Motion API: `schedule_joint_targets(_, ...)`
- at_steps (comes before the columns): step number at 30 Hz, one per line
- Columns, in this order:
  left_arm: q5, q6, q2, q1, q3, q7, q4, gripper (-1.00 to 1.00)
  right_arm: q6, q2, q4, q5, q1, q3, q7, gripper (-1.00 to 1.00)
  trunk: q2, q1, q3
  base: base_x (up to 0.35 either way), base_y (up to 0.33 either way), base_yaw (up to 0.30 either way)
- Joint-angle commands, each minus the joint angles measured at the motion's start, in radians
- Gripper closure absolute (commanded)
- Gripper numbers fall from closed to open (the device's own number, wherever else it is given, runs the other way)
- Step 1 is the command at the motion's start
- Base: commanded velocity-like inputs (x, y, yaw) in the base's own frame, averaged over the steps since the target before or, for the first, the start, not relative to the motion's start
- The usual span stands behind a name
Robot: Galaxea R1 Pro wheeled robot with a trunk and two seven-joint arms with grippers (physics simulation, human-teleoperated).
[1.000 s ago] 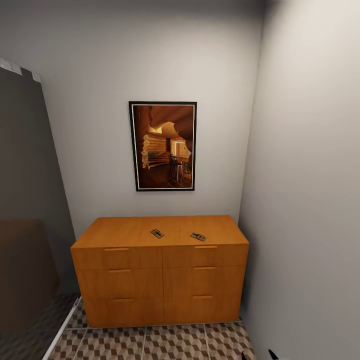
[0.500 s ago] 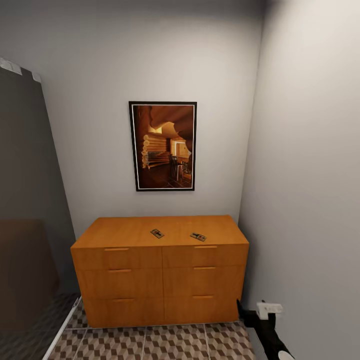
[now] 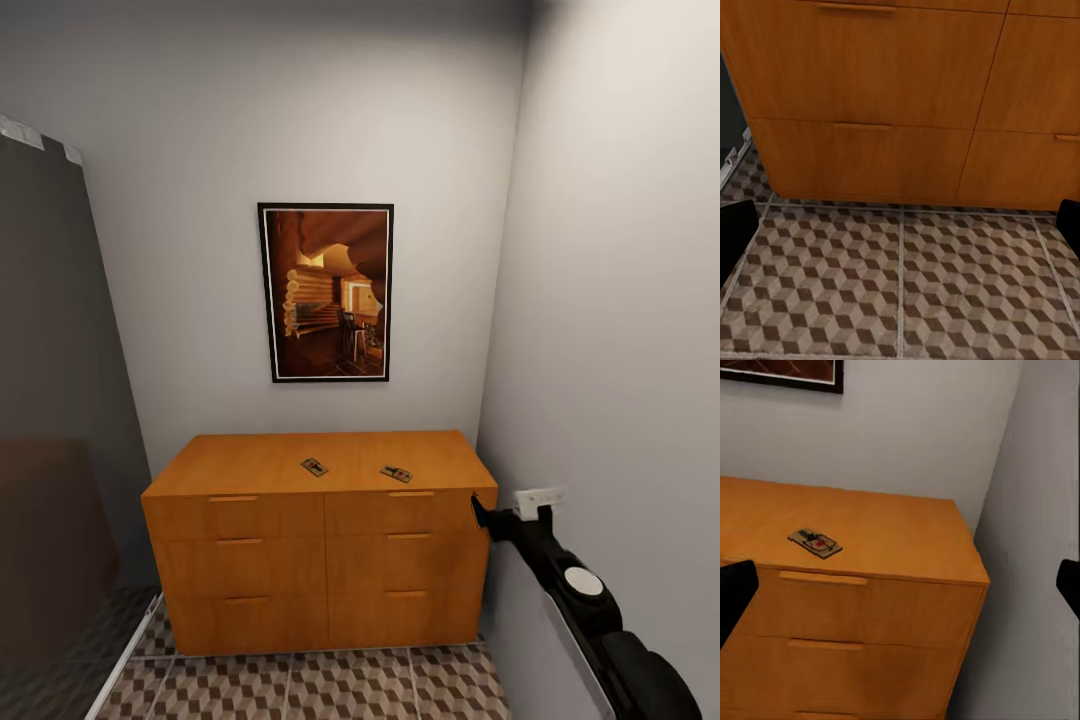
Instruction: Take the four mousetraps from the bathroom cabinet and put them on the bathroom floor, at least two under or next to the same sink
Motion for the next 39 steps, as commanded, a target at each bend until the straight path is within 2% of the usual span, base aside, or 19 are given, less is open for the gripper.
schedule_joint_targets(1, 0.009, -0.001, 0.0, 0.0, 0.002, -0.01, 0.001, -1.0, 0.041, -0.007, -0.044, -0.005, -0.001, 0.001, -0.002, -1.0, -0.001, 0.0, -0.001, 0.0, 0.0, 0.0)
schedule_joint_targets(6, 0.009, -0.001, 0.0, 0.0, 0.002, -0.01, 0.002, -1.0, 0.191, -0.033, -0.167, 0.009, -0.03, 0.0, 0.02, -1.0, -0.001, 0.0, -0.001, 0.0, 0.0, 0.0)
schedule_joint_targets(9, 0.009, -0.001, 0.0, 0.0, 0.002, -0.01, 0.002, -1.0, 0.227, -0.041, -0.188, 0.012, -0.054, 0.0, 0.063, -1.0, -0.001, 0.0, -0.001, 0.0, 0.0, 0.0)
schedule_joint_targets(13, 0.008, -0.001, 0.0, 0.0, 0.001, -0.01, 0.002, -1.0, 0.284, -0.057, -0.201, 0.015, -0.079, 0.0, 0.19, -1.0, -0.001, 0.0, -0.001, 0.0, 0.0, 0.0)
schedule_joint_targets(14, 0.008, -0.001, 0.0, 0.0, 0.0, -0.01, 0.002, -1.0, 0.309, -0.062, -0.204, 0.016, -0.089, 0.0, 0.251, -1.0, -0.001, 0.0, -0.001, 0.0, 0.0, 0.0)
schedule_joint_targets(16, 0.008, -0.001, 0.0, 0.0, 0.0, -0.01, 0.002, -1.0, 0.328, -0.065, -0.205, 0.021, -0.099, 0.0, 0.313, -1.0, -0.001, 0.0, -0.001, 0.0, 0.0, 0.0)
schedule_joint_targets(17, 0.008, -0.001, 0.0, 0.0, 0.0, -0.01, 0.002, -1.0, 0.341, -0.068, -0.206, 0.031, -0.106, 0.0, 0.377, -1.0, -0.001, 0.0, -0.001, 0.0, 0.0, 0.0)
schedule_joint_targets(21, 0.008, -0.001, 0.0, 0.0, 0.0, -0.01, 0.002, -1.0, 0.354, -0.076, -0.207, 0.066, -0.113, 0.0, 0.508, -1.0, -0.001, 0.0, -0.001, 0.0, 0.0, 0.0)
schedule_joint_targets(22, 0.007, -0.001, 0.0, 0.0, 0.0, -0.011, 0.002, -1.0, 0.357, -0.079, -0.207, 0.086, -0.115, 0.0, 0.57, -1.0, -0.001, 0.0, -0.001, 0.0, 0.0, 0.0)
schedule_joint_targets(27, 0.007, -0.001, 0.0, 0.0, -0.001, -0.012, 0.002, -1.0, 0.358, -0.084, -0.206, 0.124, -0.117, -0.006, 0.696, -1.0, -0.001, 0.0, -0.001, 0.0, 0.0, 0.0)
schedule_joint_targets(30, 0.007, -0.001, 0.0, 0.0, -0.001, -0.012, 0.002, -1.0, 0.352, -0.085, -0.204, 0.131, -0.118, -0.039, 0.73, -1.0, -0.001, 0.0, -0.001, 0.0, 0.0, 0.0)
schedule_joint_targets(32, 0.007, -0.001, 0.0, 0.0, -0.001, -0.012, 0.002, -1.0, 0.348, -0.085, -0.203, 0.13, -0.118, -0.078, 0.745, -1.0, -0.001, 0.0, -0.001, 0.0, 0.0, 0.0)
schedule_joint_targets(35, 0.007, -0.001, 0.0, 0.0, -0.001, -0.012, 0.002, -1.0, 0.345, -0.085, -0.202, 0.118, -0.118, -0.163, 0.781, -1.0, -0.001, 0.0, -0.001, 0.0, 0.0, 0.0)
schedule_joint_targets(36, 0.007, -0.001, 0.0, 0.0, -0.001, -0.012, 0.002, -1.0, 0.345, -0.085, -0.201, 0.104, -0.118, -0.223, 0.817, -1.0, -0.001, 0.0, -0.001, 0.0, 0.0, 0.0)
schedule_joint_targets(39, 0.007, -0.001, 0.0, 0.0, -0.001, -0.012, 0.002, -1.0, 0.347, -0.085, -0.196, 0.075, -0.118, -0.303, 0.9, -1.0, -0.001, 0.0, -0.001, 0.0, 0.0, 0.0)
